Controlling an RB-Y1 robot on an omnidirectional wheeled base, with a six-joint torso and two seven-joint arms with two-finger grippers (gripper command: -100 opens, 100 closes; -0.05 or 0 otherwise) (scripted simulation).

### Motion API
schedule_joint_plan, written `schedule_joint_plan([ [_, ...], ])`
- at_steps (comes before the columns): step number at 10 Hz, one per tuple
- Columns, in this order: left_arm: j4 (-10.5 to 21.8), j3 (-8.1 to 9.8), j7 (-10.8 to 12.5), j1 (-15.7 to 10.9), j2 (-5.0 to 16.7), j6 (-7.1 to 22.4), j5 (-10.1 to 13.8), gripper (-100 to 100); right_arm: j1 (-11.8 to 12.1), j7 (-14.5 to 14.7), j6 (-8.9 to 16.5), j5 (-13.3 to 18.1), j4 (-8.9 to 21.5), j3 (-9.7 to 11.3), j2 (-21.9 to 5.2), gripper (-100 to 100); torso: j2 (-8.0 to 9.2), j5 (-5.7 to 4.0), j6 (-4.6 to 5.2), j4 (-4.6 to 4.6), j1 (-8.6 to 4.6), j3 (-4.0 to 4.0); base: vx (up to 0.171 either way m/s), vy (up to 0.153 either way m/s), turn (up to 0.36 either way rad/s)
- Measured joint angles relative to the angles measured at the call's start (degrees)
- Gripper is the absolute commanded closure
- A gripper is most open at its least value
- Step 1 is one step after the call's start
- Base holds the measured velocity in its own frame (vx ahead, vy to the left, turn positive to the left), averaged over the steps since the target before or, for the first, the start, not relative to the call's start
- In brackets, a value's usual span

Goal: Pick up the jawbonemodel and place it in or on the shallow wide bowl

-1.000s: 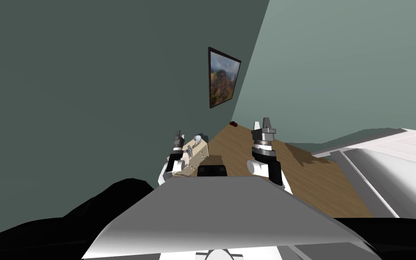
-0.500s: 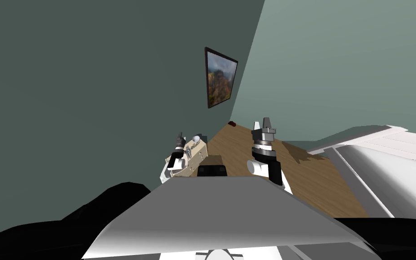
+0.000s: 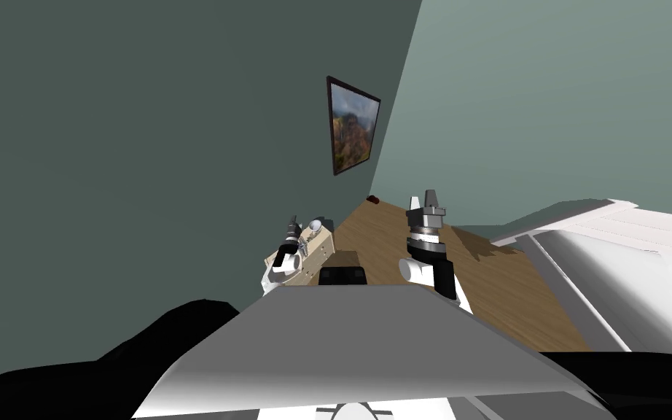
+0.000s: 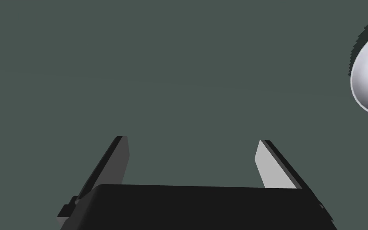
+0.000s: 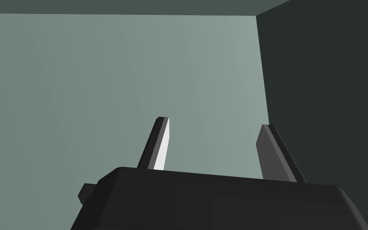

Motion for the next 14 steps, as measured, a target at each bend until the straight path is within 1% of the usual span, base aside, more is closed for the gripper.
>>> schedule_joint_plan([
  [1,1.26,-0.03,0.36,-0.19,0.28,0.69,0.55,-100,0.0,0.0,0.0,0.0,0.0,0.0,0.0,0,0.01,0.0,-0.02,0.0,0.01,0.0,0.008,-0.011,-0.082],
  [2,3.6,0.28,1.29,-1.52,1.46,1.56,1.9,-100,0.0,0.0,0.0,0.0,0.0,0.0,0.0,0,0.0,0.0,0.0,0.0,0.01,0.0,0.014,-0.014,-0.116],
  [3,4.68,0.49,2.1,-2.37,1.77,3.52,3.22,-100,0.0,0.0,0.0,0.0,0.0,0.0,0.0,0,-0.02,0.0,0.0,0.0,-0.02,-0.01,0.011,-0.009,-0.036],
  [4,5.94,0.53,2.6,-2.65,2.14,4.94,3.95,-100,0.0,0.0,0.0,0.0,0.0,0.0,0.0,0,0.0,0.0,-0.03,-0.01,0.0,0.0,0.003,-0.003,0.014],
  [5,7.17,0.46,2.7,-2.89,2.07,5.26,4.09,-100,0.0,0.0,0.0,0.0,0.0,0.0,0.0,0,0.02,0.0,-0.03,0.0,0.01,0.01,0.007,-0.008,-0.075],
  [6,9.16,0.56,3.03,-4.07,2.24,6.23,4.89,-100,0.0,0.0,0.0,0.0,0.0,0.0,0.0,0,0.0,0.0,0.0,0.0,0.0,0.0,0.006,-0.006,-0.051],
  [7,10.43,0.69,3.32,-4.79,2.33,7.25,5.37,-100,0.0,0.0,0.0,0.0,0.0,0.0,0.0,0,0.01,0.0,-0.02,0.0,0.01,0.01,0.009,-0.008,-0.085],
  [8,11.81,0.72,3.95,-5.16,2.99,8.6,6.51,-100,0.0,0.0,0.0,0.0,0.0,0.0,0.0,0,0.01,0.0,-0.01,0.0,0.01,0.0,0.009,-0.005,-0.03],
  [9,12.86,0.84,4.33,-5.68,3.1,9.7,7.01,-100,0.0,0.0,0.0,0.0,0.0,0.0,0.0,0,0.01,0.0,-0.03,0.0,0.01,0.0,0.01,-0.007,-0.073],
  [10,14.77,0.86,4.87,-6.59,3.59,10.74,8.08,-100,0.0,0.0,0.0,0.0,0.0,0.0,0.0,0,0.0,0.0,-0.01,0.0,0.01,0.0,0.009,-0.006,-0.042],
  [11,15.9,1.02,5.17,-7.11,3.55,11.77,8.5,-100,0.0,0.0,0.0,0.0,0.0,0.0,0.0,0,0.0,0.0,-0.03,0.0,0.0,0.0,0.012,-0.009,-0.081],
  [12,17.52,1.39,5.65,-8.52,3.91,13.53,9.43,-100,0.0,0.0,0.0,0.0,0.0,0.0,0.0,0,-0.01,-0.01,-0.01,0.0,0.0,-0.01,0.011,-0.006,-0.041],
  [13,18.69,1.36,6.09,-8.77,4.34,14.56,10.13,-100,0.01,0.0,0.0,0.0,0.0,0.0,0.0,0,0.0,0.0,-0.04,0.0,0.01,0.0,0.012,-0.008,-0.065],
  [14,20.77,1.38,6.61,-9.77,4.74,15.55,11.14,-100,0.0,0.0,0.0,0.0,0.0,0.0,0.0,0,-0.01,0.0,-0.01,0.0,0.0,0.0,0.01,-0.005,-0.037],
])
